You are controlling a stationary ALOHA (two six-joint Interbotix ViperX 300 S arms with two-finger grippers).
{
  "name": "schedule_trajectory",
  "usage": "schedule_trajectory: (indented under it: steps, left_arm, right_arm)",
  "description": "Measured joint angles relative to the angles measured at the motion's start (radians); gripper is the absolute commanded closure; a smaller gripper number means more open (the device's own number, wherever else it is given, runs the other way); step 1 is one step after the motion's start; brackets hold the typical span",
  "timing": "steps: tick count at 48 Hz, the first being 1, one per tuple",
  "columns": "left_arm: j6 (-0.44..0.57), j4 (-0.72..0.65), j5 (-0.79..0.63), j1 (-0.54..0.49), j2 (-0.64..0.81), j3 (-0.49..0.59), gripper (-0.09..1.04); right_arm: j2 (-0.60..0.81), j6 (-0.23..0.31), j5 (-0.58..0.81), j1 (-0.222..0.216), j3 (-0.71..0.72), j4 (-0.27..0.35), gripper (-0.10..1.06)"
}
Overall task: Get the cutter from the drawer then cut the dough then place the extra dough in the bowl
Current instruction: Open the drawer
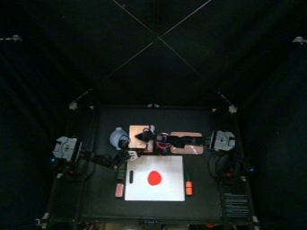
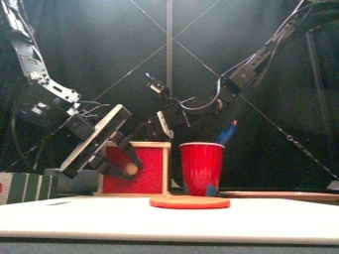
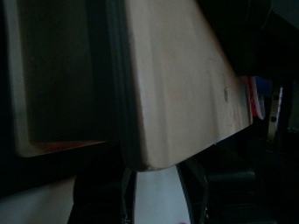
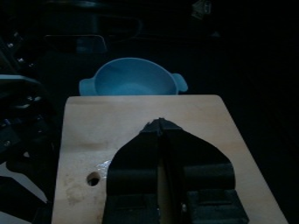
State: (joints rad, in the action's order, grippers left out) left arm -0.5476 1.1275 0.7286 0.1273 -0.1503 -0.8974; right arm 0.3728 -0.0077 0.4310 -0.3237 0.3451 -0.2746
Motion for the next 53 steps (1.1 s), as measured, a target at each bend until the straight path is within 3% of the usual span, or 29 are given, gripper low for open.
schedule_trajectory:
  steps: [21,53]
  left_arm:
    - [-0.006,0.015,-0.046,0.086,0.043,-0.029,0.28]
    - [-0.009,0.02,-0.087,0.135,0.051,-0.023,0.28]
  right_arm:
    - [0.003,-0.002,-0.017,-0.006,-0.018,-0.002,0.96]
    - [0.005,0.0,-0.017,-0.012,-0.02,-0.002,0.96]
